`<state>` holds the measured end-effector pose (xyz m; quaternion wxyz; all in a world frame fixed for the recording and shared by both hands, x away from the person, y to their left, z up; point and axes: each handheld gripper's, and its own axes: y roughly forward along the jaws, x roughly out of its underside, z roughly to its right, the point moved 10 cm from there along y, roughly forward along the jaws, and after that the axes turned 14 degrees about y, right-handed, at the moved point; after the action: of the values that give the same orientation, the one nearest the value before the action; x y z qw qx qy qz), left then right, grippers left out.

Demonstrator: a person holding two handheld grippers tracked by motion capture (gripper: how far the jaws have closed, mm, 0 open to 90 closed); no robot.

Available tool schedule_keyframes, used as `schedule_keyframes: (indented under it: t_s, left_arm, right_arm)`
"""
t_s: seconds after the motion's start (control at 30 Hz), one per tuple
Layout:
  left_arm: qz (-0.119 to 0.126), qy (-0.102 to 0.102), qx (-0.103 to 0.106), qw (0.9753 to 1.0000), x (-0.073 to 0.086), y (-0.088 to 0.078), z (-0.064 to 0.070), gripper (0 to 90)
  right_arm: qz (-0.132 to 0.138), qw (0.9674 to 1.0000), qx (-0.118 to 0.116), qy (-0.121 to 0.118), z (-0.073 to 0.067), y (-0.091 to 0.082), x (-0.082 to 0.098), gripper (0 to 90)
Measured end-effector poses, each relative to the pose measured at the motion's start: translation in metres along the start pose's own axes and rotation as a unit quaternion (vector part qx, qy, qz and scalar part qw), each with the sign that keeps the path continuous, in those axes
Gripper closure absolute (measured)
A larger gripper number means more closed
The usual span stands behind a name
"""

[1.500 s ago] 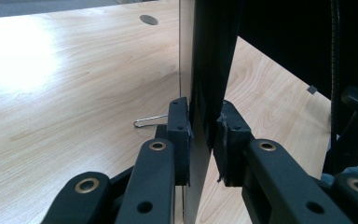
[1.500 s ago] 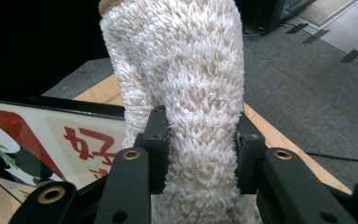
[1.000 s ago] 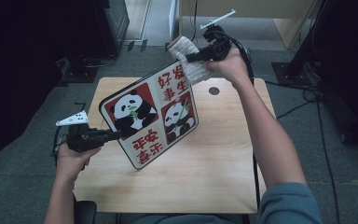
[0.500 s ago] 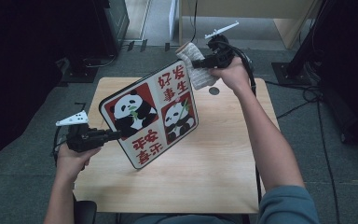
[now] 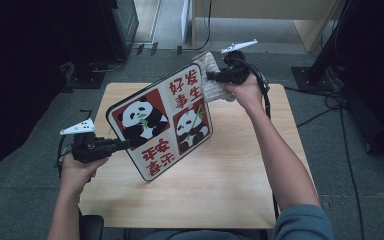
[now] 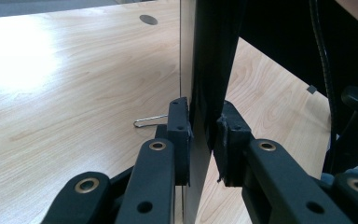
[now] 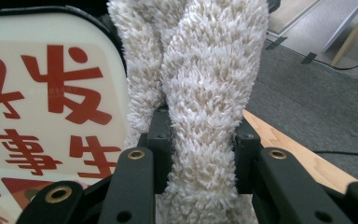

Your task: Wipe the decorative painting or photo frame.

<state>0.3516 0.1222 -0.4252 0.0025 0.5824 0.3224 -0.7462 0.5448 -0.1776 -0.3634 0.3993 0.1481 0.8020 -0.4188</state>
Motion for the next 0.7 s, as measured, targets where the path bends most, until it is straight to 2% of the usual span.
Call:
schedule_keyframes:
  t_s: [0.1,0.3,0.53,0.6,0.7]
  left_arm:
    - [-0.001,0.0,0.001,1.0,0.0,0.0,0.0,78.6]
    - [-0.001,-0.001,0.001,1.0,0.0,0.0,0.0,78.5]
    - [-0.001,0.0,0.002,1.0,0.0,0.001,0.0,78.5]
    - [0.0,-0.001,0.002,1.0,0.0,0.001,0.0,78.5]
    - [-0.001,-0.001,0.002,1.0,0.0,0.001,0.0,78.5]
  right_arm:
    - [0.005,0.9999,-0.002,0.014,0.0,0.001,0.003,68.8]
    - [0.01,0.9998,-0.002,0.018,0.0,0.002,0.006,68.9]
    - [0.007,0.9998,0.002,0.019,0.003,0.006,0.014,68.9]
    - [0.015,0.9999,0.003,0.007,0.004,0.006,0.015,68.6]
    - [0.016,0.9998,0.007,0.008,0.006,0.008,0.019,68.6]
